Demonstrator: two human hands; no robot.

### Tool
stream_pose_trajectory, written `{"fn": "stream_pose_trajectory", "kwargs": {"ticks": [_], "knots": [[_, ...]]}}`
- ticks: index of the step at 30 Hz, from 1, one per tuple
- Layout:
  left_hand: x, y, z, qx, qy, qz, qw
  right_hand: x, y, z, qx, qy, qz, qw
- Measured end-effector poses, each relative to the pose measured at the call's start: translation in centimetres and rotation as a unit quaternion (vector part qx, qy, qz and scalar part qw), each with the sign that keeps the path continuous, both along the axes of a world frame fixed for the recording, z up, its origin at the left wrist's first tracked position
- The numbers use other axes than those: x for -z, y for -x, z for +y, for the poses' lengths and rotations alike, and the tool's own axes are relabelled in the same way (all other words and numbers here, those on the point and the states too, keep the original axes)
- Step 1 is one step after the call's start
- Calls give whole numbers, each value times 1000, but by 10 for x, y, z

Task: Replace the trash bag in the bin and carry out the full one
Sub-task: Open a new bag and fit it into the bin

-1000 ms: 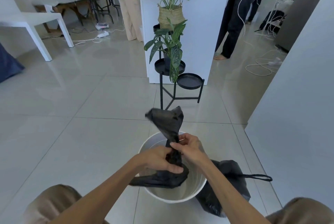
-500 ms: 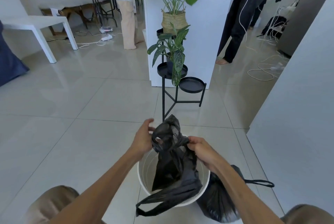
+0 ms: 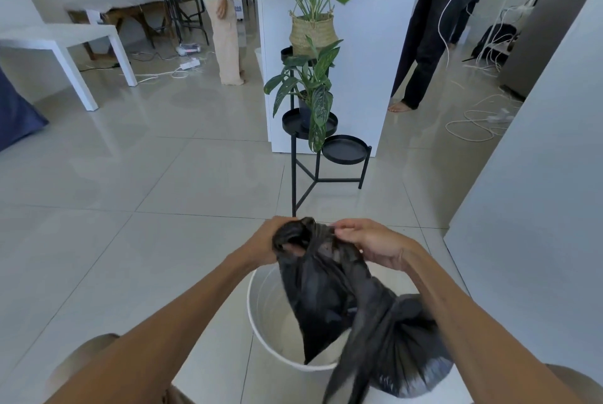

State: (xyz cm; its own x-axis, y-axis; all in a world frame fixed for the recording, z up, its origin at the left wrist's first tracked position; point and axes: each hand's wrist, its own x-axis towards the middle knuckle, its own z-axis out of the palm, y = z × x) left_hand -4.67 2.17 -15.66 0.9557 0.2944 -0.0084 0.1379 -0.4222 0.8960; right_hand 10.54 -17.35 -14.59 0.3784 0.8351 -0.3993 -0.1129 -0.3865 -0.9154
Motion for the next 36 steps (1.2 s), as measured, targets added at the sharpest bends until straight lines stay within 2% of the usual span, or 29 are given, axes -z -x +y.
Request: {"fn": "stream_pose_trajectory", "kwargs": {"ticks": [2,4,6,11,13,15,18,21,25,29,32,34,36], "knots": [[8,3,16,-121,34,9,992,12,-10,-13,160,-85,109,977],[13,6,25,-227,78,10,971,33,-13,-26,281,-153,199,926],[17,7,26,-257,131,-10,957,59,-2,-30,324,-136,198,915],[22,4,23,-314,221,-25,923,101,51,-15,208,-20,76,975],[23,4,21,-313,238,-24,919,105,66,-5,160,19,39,986],[25,6,20,-312,240,-27,919,104,67,5,172,46,17,984],[32,13,16,-299,281,-33,911,101,65,16,181,48,14,982],[37,18,11,-283,379,-44,880,101,70,27,152,97,24,983],[35,19,4,-261,477,-49,838,114,82,39,156,105,108,976],[30,31,16,-155,469,-7,869,115,78,38,187,80,70,976],[29,38,27,-116,403,33,907,112,67,23,265,77,65,959],[28,39,29,-165,308,55,935,109,60,12,318,69,72,943],[31,39,29,-260,200,41,944,107,55,5,354,61,85,929]]}}
